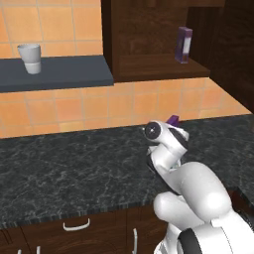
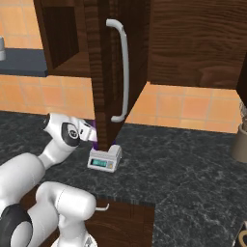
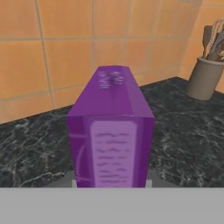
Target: Pick the cereal and place it on the digital scale for weighing, and close the cabinet.
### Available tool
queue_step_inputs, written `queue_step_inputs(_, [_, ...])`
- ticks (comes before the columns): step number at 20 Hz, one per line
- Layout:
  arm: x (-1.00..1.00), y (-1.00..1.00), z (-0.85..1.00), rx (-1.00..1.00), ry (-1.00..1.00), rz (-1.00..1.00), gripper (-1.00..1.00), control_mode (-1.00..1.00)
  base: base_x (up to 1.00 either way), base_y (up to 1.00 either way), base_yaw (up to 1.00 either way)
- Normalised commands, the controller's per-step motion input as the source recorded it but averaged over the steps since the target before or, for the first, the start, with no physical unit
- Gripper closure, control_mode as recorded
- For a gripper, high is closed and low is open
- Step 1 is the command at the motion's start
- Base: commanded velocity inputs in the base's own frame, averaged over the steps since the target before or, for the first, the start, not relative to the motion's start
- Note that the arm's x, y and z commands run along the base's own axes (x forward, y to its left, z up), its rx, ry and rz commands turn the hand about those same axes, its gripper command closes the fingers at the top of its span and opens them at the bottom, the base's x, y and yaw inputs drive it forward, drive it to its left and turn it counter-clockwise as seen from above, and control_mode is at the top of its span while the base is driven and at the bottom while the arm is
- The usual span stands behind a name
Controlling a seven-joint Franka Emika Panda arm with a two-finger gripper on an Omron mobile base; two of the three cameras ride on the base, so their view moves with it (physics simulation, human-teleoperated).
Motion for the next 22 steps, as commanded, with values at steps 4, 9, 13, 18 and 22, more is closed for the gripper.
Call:
queue_step_inputs(4, [0.01, 0.2, -0.11, 0.02, 0.0, 0.0, 1.0, -1.0, 0.0, 0.0, 0.0])
queue_step_inputs(9, [0.06, 0.03, -0.24, 0.01, 0.0, 0.0, 1.0, -1.0, 0.0, 0.0, 0.0])
queue_step_inputs(13, [0.16, 0.0, -0.24, 0.0, 0.0, 0.0, 1.0, -1.0, 0.0, 0.0, 0.0])
queue_step_inputs(18, [0.22, 0.0, -0.11, 0.0, -0.01, 0.0, 1.0, -1.0, 0.0, 0.0, 0.0])
queue_step_inputs(22, [0.23, -0.01, 0.0, 0.0, -0.01, 0.0, 1.0, -1.0, 0.0, 0.0, 0.0])
